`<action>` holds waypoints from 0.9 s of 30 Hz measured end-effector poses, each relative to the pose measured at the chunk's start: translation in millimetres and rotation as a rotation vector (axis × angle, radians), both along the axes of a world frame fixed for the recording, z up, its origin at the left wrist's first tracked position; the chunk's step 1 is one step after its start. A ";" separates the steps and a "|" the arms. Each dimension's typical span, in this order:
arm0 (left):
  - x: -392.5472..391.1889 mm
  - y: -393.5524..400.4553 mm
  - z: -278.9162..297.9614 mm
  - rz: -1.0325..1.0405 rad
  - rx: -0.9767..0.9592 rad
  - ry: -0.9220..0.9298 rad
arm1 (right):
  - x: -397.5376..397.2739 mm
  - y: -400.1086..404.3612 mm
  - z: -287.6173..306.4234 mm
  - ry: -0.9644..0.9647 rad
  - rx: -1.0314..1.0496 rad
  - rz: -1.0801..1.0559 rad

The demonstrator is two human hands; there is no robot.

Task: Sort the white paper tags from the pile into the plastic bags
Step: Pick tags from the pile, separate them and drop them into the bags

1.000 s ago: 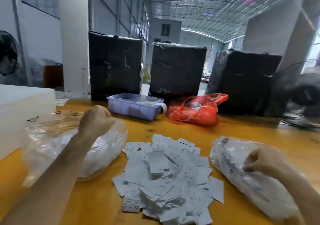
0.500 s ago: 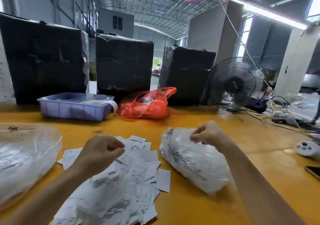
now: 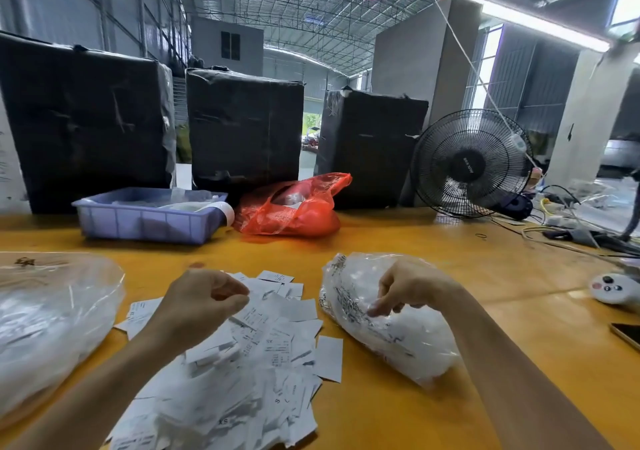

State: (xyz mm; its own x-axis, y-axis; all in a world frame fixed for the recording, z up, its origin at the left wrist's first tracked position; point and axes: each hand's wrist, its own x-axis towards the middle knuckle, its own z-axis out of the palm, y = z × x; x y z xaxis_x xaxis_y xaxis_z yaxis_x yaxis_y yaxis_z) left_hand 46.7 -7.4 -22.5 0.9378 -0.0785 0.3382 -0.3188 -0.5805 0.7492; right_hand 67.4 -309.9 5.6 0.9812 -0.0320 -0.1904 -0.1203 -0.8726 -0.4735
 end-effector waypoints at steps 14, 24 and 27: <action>-14.8 -8.8 18.0 -0.365 -0.210 0.130 | -28.5 90.4 12.1 -0.033 0.597 0.440; -3.5 8.7 11.6 -0.060 -0.156 0.204 | -18.9 109.7 -23.4 -0.328 0.452 0.271; 1.3 21.1 12.4 0.030 -0.231 0.177 | -16.1 112.9 -37.5 -0.329 0.106 0.281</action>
